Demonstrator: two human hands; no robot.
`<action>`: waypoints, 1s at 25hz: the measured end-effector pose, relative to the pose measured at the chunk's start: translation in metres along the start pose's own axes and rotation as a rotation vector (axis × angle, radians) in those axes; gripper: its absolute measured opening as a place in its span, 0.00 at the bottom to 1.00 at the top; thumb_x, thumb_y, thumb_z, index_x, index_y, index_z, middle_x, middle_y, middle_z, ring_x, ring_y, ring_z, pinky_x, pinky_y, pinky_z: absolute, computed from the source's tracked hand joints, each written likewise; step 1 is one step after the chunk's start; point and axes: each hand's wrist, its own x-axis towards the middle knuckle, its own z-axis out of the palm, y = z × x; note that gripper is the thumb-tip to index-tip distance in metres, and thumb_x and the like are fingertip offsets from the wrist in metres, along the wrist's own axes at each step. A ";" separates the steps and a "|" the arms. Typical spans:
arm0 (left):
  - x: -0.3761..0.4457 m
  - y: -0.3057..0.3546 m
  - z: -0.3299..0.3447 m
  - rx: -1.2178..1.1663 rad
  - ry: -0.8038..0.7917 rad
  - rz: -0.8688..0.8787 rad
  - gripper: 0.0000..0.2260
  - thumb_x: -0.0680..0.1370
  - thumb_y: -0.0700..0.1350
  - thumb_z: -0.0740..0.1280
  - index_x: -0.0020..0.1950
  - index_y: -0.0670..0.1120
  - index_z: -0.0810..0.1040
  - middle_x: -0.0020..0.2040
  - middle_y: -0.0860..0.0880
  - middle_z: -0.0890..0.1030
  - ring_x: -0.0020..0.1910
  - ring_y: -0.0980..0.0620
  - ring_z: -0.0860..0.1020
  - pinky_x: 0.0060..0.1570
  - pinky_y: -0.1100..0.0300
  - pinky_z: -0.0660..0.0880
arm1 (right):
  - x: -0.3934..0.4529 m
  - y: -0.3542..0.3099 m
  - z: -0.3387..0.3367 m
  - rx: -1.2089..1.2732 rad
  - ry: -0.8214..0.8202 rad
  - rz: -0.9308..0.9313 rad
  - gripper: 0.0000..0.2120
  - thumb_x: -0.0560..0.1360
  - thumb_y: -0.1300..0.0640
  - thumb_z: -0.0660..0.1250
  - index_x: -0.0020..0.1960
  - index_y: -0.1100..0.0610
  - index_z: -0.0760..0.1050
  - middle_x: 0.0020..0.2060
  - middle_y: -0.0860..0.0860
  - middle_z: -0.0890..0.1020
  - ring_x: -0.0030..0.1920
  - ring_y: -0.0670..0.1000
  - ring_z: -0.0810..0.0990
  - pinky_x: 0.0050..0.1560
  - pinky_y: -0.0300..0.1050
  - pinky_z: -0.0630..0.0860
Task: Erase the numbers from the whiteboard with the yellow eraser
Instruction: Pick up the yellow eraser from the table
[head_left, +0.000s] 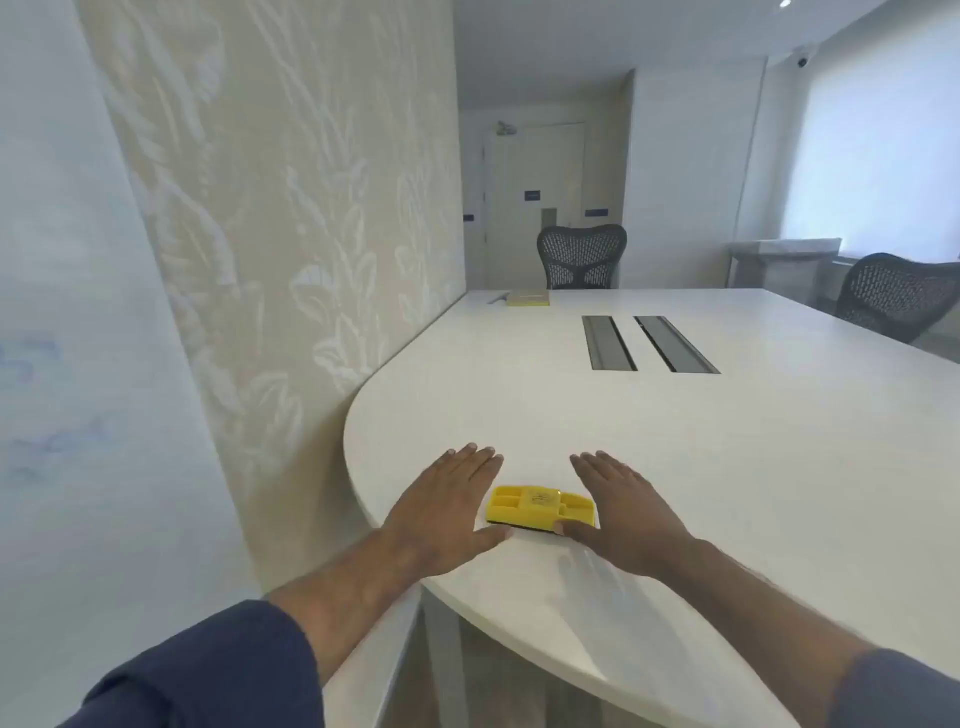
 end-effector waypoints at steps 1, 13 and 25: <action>0.008 0.002 0.007 -0.029 -0.042 -0.006 0.39 0.80 0.67 0.54 0.84 0.47 0.46 0.85 0.51 0.48 0.83 0.53 0.44 0.78 0.61 0.37 | 0.004 0.003 0.006 0.008 -0.040 -0.005 0.40 0.78 0.37 0.60 0.80 0.54 0.46 0.79 0.49 0.52 0.79 0.49 0.48 0.76 0.44 0.47; 0.046 0.003 0.056 -0.088 -0.090 -0.022 0.37 0.82 0.48 0.67 0.84 0.46 0.47 0.84 0.48 0.50 0.83 0.49 0.48 0.80 0.55 0.47 | 0.047 0.004 0.047 0.177 -0.104 -0.094 0.28 0.76 0.45 0.67 0.73 0.50 0.64 0.56 0.46 0.71 0.59 0.50 0.69 0.60 0.45 0.65; -0.007 -0.059 -0.018 0.061 0.129 -0.217 0.26 0.76 0.52 0.72 0.72 0.47 0.71 0.64 0.50 0.75 0.63 0.48 0.72 0.65 0.56 0.67 | 0.080 -0.086 0.014 0.223 0.155 -0.483 0.29 0.75 0.51 0.70 0.73 0.50 0.64 0.59 0.47 0.71 0.56 0.50 0.70 0.54 0.42 0.66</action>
